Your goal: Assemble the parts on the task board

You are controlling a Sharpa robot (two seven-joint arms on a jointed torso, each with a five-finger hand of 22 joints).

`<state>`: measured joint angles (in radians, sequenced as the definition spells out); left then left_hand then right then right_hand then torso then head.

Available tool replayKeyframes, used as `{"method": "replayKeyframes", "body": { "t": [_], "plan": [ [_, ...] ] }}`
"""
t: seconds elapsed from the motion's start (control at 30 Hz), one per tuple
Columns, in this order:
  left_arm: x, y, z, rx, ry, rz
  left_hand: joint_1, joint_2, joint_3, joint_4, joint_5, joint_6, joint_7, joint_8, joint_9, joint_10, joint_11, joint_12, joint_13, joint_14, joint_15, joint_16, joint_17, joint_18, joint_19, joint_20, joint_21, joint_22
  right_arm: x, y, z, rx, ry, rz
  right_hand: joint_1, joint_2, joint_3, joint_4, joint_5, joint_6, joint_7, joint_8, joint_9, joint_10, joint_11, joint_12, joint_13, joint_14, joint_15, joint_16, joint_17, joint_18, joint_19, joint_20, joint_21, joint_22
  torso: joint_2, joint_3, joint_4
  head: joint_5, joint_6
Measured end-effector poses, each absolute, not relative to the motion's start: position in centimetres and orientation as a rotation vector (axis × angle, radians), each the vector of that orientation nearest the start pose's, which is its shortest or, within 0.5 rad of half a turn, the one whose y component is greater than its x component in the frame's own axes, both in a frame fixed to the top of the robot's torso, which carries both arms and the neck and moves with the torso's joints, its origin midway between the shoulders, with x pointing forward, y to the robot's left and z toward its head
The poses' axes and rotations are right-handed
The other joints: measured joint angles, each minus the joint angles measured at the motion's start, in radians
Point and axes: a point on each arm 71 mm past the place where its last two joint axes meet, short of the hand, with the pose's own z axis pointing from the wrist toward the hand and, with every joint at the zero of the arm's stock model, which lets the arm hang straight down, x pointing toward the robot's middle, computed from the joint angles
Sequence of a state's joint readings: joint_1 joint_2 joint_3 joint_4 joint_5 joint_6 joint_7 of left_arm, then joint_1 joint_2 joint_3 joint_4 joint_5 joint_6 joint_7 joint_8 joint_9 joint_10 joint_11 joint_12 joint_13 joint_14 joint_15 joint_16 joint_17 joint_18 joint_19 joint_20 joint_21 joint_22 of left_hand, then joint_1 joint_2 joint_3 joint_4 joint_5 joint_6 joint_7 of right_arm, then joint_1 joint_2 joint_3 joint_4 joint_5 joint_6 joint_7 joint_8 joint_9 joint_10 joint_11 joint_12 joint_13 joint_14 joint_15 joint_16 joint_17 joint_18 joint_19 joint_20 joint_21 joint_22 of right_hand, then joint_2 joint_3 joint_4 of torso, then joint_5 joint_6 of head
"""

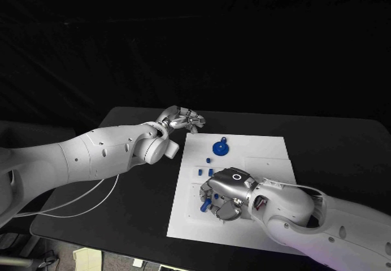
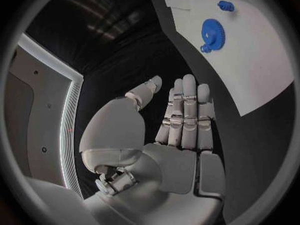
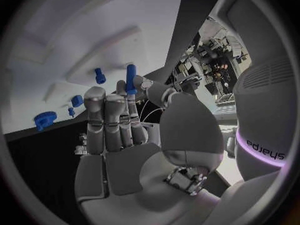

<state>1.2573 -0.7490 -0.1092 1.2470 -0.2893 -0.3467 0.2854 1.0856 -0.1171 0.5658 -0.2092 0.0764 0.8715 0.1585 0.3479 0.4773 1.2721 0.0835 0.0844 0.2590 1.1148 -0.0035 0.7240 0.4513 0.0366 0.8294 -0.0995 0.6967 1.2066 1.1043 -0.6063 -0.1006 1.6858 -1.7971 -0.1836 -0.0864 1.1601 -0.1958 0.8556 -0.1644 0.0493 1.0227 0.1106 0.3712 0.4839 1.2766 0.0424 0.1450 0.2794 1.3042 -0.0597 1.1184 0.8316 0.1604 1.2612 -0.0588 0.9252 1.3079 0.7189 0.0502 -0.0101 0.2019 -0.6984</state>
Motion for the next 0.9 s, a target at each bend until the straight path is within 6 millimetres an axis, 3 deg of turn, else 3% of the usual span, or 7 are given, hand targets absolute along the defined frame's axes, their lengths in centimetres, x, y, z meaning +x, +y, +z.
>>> {"method": "replayKeyframes", "body": {
  "t": [0.9],
  "plan": [
    [53.95,24.74,-18.99,-0.864,1.502,-1.183,-0.003,0.003,0.000,0.000,0.000,0.000,0.000,0.000,-0.001,0.000,0.000,0.000,0.000,0.000,0.000,0.000,0.003,-0.006,0.000,0.000,0.000,0.001,38.34,-4.27,-22.37,-0.753,1.641,0.894,0.001,0.001,0.001,-0.005,-0.004,-0.002,-0.002,0.001,-0.001,0.003,-0.003,0.002,0.004,0.001,-0.002,0.000,0.000,0.000,0.002,0.002,0.000,0.000,0.000,-0.0001,-0.0002,0.002,-0.005]
  ]
}}
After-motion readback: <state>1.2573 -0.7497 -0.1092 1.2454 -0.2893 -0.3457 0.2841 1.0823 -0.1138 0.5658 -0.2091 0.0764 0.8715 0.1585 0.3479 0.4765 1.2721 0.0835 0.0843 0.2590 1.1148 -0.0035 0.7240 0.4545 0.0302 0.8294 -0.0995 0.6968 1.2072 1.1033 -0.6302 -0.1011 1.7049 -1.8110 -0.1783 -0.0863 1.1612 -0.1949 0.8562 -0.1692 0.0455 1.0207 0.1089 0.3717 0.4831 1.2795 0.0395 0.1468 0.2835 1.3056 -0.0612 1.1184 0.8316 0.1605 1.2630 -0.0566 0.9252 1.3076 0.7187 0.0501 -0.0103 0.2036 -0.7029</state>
